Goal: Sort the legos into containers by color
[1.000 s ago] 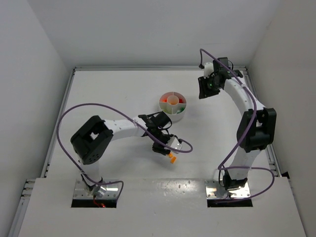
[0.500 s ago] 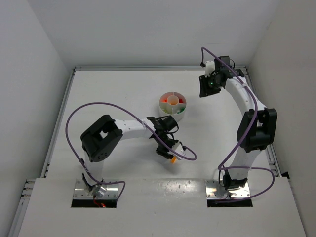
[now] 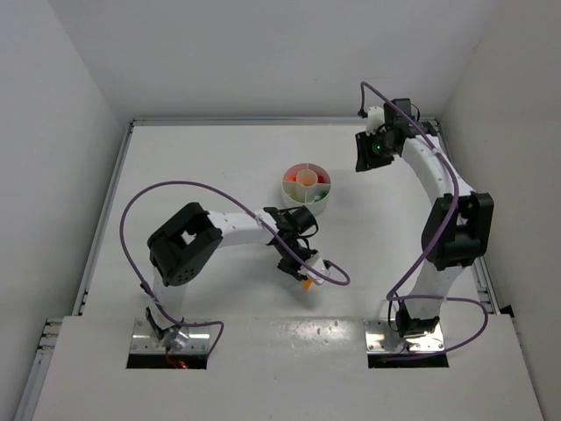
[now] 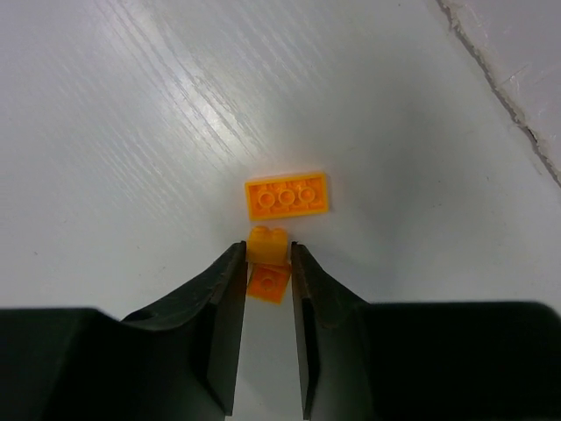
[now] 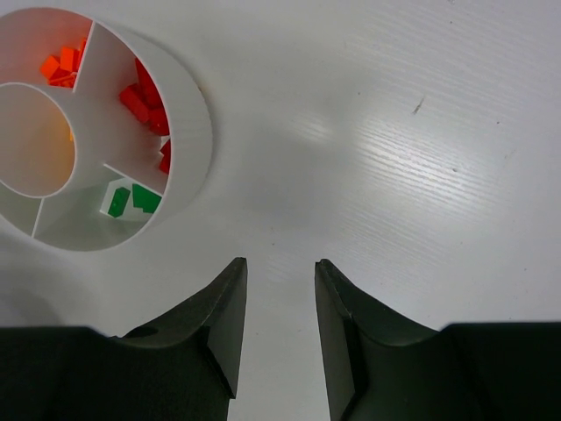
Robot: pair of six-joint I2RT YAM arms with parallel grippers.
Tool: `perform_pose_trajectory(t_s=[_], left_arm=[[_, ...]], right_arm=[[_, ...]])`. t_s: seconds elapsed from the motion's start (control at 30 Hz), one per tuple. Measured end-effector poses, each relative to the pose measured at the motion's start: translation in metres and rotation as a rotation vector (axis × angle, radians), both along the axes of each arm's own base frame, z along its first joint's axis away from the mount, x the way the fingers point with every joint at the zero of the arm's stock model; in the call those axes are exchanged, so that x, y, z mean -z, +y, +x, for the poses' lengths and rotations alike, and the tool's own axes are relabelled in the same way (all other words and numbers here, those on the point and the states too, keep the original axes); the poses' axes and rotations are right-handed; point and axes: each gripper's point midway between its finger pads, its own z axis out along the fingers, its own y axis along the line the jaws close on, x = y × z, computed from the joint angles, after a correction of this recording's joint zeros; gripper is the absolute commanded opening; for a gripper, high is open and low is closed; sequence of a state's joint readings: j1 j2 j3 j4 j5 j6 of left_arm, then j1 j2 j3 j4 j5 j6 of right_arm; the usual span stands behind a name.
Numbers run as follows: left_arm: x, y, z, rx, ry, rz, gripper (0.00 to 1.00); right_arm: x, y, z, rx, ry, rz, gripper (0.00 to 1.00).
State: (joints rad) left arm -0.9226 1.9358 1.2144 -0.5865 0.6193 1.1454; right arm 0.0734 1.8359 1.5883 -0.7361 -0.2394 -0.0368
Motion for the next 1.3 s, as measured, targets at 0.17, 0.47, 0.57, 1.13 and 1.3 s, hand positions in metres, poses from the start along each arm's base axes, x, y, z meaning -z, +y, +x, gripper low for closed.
perform_pose_trajectory(t_s=[0.17,0.47,0.57,1.13,1.3], left_arm=[[0.0,0.004,0.003,0.001,-0.001,0.004,0.24],[-0.016,0.018,0.019,-0.074,0.013,0.015,0.19],[-0.053,0.006,0.031,-0.121,-0.006,-0.056,0.19],[-0.225,-0.015,0.196,-0.565,-0.103,-0.44,0.17],[-0.208,-0.014,0.245,-0.686,-0.065,-0.434,0.17]], right_arm=[[-0.001,0.0,0.0,-0.001,-0.001,0.002,0.37],[-0.012,0.003,0.008,-0.007,-0.028,0.013,0.37],[-0.011,0.004,0.01,-0.01,-0.028,0.016,0.37],[-0.012,0.008,0.013,-0.023,-0.015,0.037,0.37],[-0.008,0.009,0.012,-0.026,-0.005,0.04,0.37]])
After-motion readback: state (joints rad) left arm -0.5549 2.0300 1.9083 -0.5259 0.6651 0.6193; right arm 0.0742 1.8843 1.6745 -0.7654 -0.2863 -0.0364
